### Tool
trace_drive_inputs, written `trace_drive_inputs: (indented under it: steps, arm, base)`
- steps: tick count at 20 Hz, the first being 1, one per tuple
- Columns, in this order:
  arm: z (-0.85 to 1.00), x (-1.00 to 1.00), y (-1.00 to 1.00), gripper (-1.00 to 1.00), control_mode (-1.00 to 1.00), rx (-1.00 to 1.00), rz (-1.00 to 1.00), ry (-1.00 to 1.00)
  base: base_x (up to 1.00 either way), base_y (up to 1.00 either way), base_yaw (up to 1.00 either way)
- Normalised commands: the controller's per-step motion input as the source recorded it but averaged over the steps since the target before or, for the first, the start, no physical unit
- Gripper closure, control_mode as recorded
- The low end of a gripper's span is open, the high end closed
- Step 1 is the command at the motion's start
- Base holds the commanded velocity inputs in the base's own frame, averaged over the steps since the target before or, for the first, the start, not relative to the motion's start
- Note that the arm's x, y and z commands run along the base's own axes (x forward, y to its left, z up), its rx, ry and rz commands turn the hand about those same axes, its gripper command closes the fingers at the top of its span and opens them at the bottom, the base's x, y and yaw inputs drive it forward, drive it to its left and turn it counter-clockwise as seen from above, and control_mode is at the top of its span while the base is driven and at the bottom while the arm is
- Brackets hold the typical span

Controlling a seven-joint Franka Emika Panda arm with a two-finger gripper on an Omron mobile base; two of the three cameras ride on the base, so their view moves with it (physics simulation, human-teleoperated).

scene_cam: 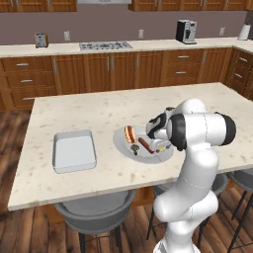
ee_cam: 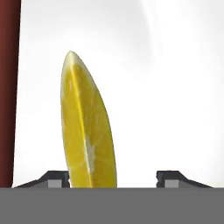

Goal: Place one cooked food and one vegetable from the large plate to each tupperware container.

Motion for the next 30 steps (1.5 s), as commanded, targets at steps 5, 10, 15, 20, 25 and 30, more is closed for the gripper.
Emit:
trace_drive_inputs:
  steps: [5,10,15,20,25,30]
  arm:
    - [0.01,0.0,0.0,1.0,-1.0,0.0,0.0,0.0]
    - [0.3,-0.18,-0.12,1.0,-1.0,0.0,-0.07,-0.06]
    - [0.46,-0.03,-0.58,1.0,-1.0,-0.07,-0.23,-0.07]
    - [0.27,0.02,-0.87,1.0,-1.0,-0.14,-0.29,0.0]
    - [0.58,0.06,-0.97,1.0,-1.0,0.01,-0.18,0.05]
    - [0.02,0.28,-0.82,1.0,-1.0,0.25,-0.04,0.02]
  base:
    - [0.0,0.0,0.0]
    - [0.0,0.0,0.0]
    - [0.0,0.0,0.0]
    - [0.0,0.0,0.0]
    - [0.0,0.0,0.0]
    - [0.0,0.0,0.0]
